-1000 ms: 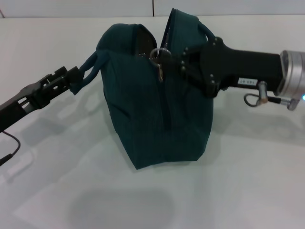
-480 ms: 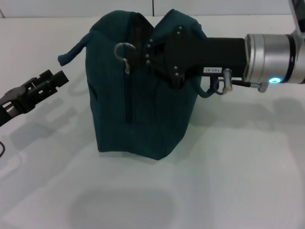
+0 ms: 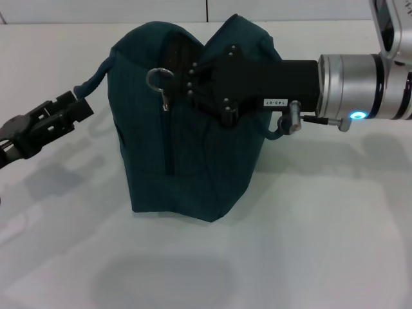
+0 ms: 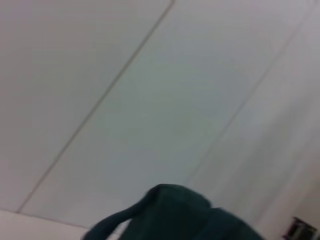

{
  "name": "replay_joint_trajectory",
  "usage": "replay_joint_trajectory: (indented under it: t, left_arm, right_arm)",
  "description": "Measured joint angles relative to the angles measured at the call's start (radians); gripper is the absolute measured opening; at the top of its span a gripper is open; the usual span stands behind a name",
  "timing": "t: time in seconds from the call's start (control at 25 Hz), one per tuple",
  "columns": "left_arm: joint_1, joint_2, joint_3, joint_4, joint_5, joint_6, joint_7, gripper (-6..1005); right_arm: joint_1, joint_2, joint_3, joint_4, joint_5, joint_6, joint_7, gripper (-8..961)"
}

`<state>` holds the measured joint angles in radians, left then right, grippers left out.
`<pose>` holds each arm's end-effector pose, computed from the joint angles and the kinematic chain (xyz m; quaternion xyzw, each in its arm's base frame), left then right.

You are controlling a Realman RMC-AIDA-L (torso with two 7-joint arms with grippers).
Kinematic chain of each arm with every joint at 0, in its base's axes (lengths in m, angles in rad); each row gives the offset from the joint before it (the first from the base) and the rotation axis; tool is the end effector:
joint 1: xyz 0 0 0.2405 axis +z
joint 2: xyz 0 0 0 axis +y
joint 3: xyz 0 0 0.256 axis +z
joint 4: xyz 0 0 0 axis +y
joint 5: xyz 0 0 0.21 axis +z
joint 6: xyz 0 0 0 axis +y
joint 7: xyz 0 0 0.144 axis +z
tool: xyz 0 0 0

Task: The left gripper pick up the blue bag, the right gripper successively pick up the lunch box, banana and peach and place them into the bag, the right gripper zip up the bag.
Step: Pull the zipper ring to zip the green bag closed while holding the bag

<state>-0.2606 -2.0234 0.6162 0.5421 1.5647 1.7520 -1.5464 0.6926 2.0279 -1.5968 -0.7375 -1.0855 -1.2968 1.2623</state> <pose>-0.3134 0.2605 0.0564 -0.7857 -0.3689 -0.4647 0.1750 0.0951 0.3544 -0.0496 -0.9302 0.0121 0.3649 0.0365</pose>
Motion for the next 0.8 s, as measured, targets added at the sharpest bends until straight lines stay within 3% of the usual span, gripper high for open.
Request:
replay_joint_trajectory:
  t: [0.28,0.8]
  left_arm:
    - [-0.013,-0.004,0.002,0.010,0.034,0.054,-0.042,878]
    - [-0.074,-0.032,0.001,-0.002,0.064,0.002,-0.046,877]
  right_arm:
    - [0.003,0.000,0.000,0.001,0.007,0.002,-0.014,46]
    - [0.036,0.000,-0.054,0.003,0.034,0.011,-0.024,48]
